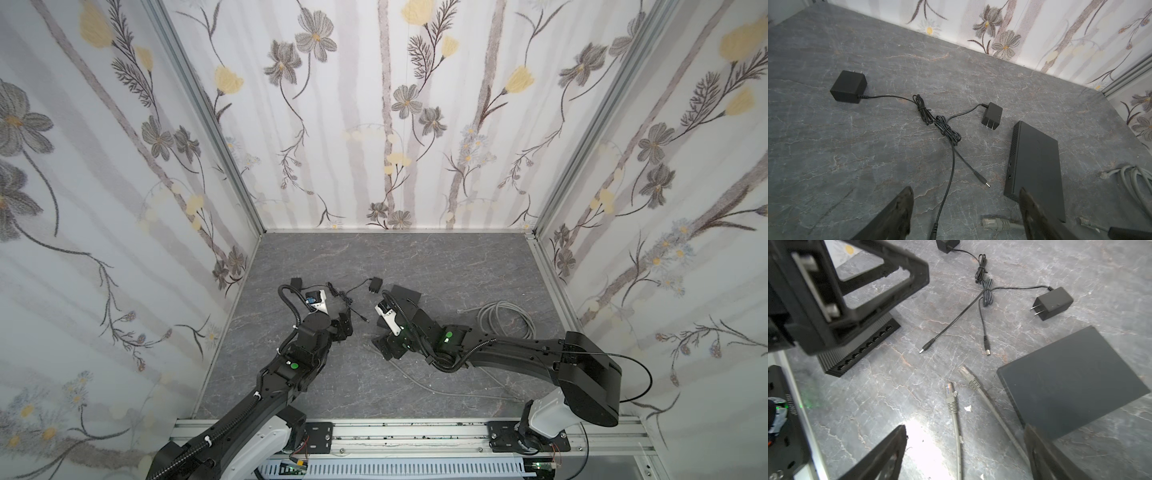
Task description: Insert the plug into the switch port
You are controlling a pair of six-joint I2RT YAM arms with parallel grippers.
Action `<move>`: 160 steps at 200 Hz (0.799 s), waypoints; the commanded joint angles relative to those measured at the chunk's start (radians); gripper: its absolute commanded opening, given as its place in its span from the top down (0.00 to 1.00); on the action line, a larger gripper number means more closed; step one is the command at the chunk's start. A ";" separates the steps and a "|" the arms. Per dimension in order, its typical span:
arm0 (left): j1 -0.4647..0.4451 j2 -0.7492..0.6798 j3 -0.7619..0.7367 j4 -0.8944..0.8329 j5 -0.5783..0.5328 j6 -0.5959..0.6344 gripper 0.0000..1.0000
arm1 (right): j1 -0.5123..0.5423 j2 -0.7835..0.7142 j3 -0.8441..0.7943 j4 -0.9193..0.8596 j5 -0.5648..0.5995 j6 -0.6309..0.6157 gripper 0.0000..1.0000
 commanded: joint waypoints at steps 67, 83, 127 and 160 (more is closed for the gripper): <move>0.036 -0.464 0.125 -0.484 -0.026 -0.293 0.00 | -0.006 0.293 0.199 0.281 -0.367 0.359 0.16; 0.035 -0.502 0.183 -0.570 -0.031 -0.284 0.00 | -0.016 0.339 0.242 0.275 -0.385 0.399 0.16; 0.037 -0.534 0.195 -0.605 -0.008 -0.215 0.00 | -0.031 0.435 0.346 0.264 -0.385 0.463 0.25; 0.035 -0.582 0.168 -0.582 0.070 -0.219 0.03 | -0.057 0.484 0.382 0.281 -0.393 0.510 0.35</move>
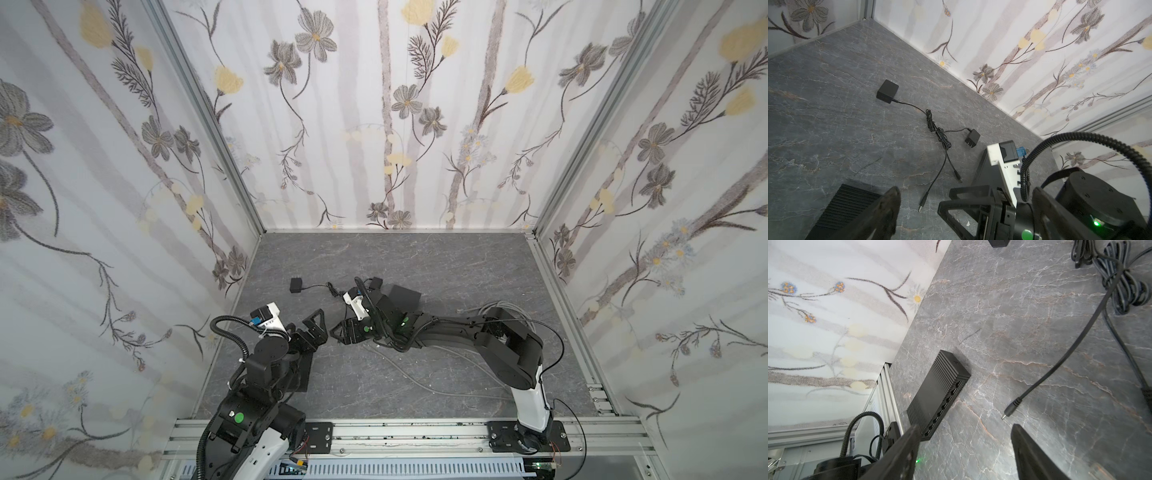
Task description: Insert the plug into the switch port
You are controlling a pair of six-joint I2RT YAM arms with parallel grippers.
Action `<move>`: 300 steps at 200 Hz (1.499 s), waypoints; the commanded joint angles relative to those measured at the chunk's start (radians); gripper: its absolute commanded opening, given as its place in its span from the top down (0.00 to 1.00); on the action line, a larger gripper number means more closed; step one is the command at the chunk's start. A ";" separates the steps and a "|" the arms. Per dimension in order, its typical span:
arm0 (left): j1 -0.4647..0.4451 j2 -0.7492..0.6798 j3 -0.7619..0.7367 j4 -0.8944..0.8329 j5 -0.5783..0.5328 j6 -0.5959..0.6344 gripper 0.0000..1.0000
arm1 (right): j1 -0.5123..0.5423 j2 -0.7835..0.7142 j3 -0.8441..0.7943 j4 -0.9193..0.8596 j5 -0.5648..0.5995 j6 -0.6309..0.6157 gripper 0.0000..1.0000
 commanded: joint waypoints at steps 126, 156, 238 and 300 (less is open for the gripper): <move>0.000 -0.055 -0.021 -0.024 0.104 0.049 0.21 | -0.026 0.145 0.158 -0.046 0.046 0.108 0.47; -0.039 0.013 -0.002 -0.070 0.142 0.002 0.15 | -0.026 0.166 0.159 -0.048 0.054 0.123 0.47; -0.223 0.218 0.089 -0.182 0.184 -0.039 0.12 | -0.045 0.219 0.193 -0.029 0.074 0.147 0.56; -0.280 0.230 0.020 -0.118 0.207 0.007 0.63 | -0.077 0.168 0.202 -0.074 0.030 0.055 0.93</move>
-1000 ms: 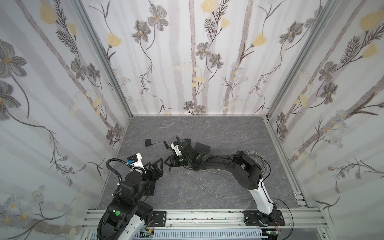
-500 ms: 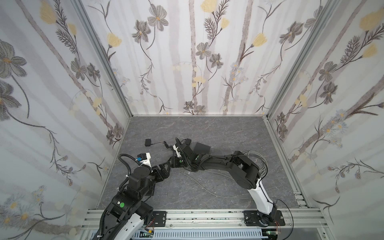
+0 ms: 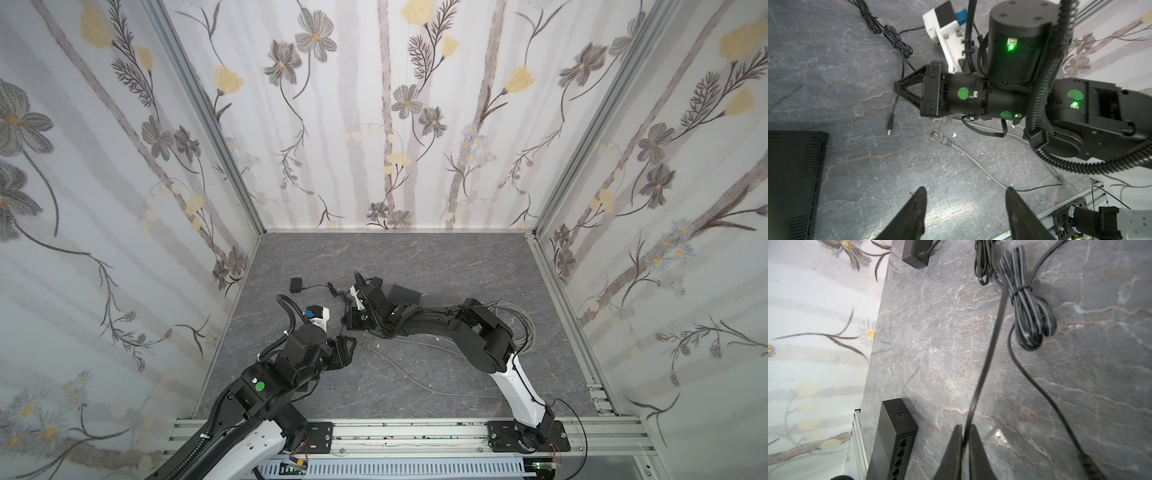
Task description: Insert the plug into the switch port
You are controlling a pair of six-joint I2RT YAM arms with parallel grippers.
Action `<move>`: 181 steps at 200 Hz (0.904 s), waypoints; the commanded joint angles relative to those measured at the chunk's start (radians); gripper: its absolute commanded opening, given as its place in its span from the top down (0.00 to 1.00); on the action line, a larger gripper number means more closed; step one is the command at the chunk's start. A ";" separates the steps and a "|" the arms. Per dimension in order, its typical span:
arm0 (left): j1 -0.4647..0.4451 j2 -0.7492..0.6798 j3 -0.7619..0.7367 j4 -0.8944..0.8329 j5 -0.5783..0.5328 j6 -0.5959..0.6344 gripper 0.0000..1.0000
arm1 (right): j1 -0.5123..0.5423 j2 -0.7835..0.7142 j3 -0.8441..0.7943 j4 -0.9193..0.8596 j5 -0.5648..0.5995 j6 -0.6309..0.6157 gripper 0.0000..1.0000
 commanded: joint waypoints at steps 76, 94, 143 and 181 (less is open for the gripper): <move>-0.002 -0.164 -0.340 0.246 0.063 -0.010 0.59 | -0.075 -0.268 -0.180 0.012 -0.219 -0.204 0.96; -0.002 -0.176 -0.388 0.315 0.053 0.027 0.60 | -0.075 -0.314 -0.255 0.086 -0.251 -0.162 0.97; -0.001 -0.204 -0.528 0.577 0.092 0.093 0.72 | -0.069 -0.421 -0.456 0.301 -0.307 -0.031 0.98; 0.000 -0.222 -0.553 0.642 0.092 0.129 0.73 | -0.049 -0.448 -0.503 0.356 -0.298 -0.001 0.99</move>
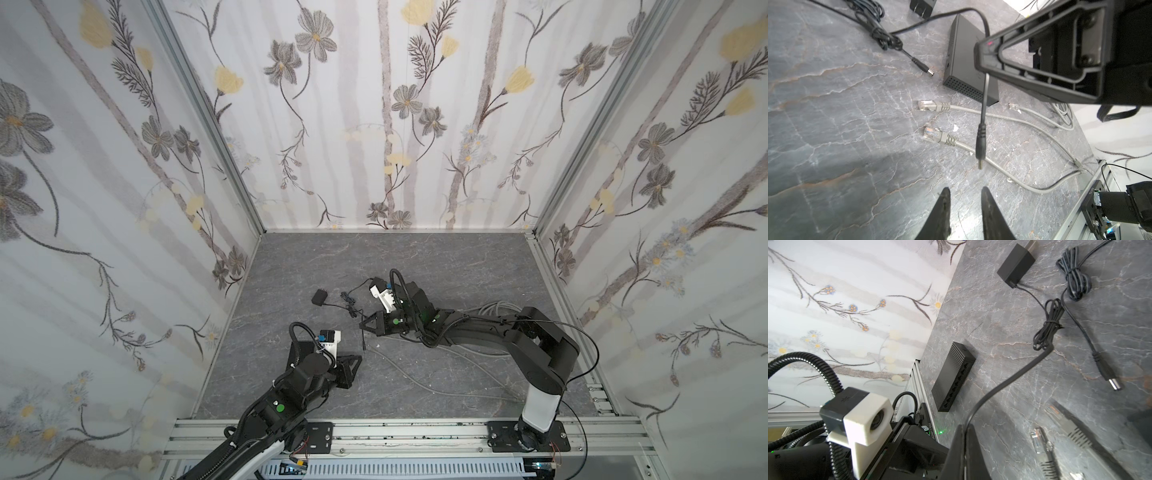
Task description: Insert the plug into the switch port
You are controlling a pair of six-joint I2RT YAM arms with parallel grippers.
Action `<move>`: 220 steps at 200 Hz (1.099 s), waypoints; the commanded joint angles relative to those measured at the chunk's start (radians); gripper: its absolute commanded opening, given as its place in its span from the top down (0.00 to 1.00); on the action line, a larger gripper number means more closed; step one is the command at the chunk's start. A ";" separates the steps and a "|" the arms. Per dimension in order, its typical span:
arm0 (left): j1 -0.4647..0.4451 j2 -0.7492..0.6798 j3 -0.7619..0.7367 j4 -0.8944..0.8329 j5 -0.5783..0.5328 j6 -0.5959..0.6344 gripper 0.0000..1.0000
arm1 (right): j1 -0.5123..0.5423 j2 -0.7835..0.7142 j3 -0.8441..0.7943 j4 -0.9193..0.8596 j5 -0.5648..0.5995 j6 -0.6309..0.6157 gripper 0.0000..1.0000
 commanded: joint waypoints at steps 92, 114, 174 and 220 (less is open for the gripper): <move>0.004 -0.006 -0.025 0.107 0.002 0.031 0.82 | 0.032 -0.019 -0.063 0.210 -0.028 0.112 1.00; 0.004 -0.006 -0.028 0.107 0.008 0.029 0.83 | 0.026 -0.018 -0.068 0.221 -0.033 0.121 1.00; 0.004 -0.024 -0.040 0.110 0.017 0.018 0.74 | 0.018 -0.015 -0.065 0.238 -0.034 0.146 1.00; 0.005 -0.019 -0.050 0.121 0.001 0.009 0.64 | 0.017 0.002 -0.056 0.287 -0.047 0.192 1.00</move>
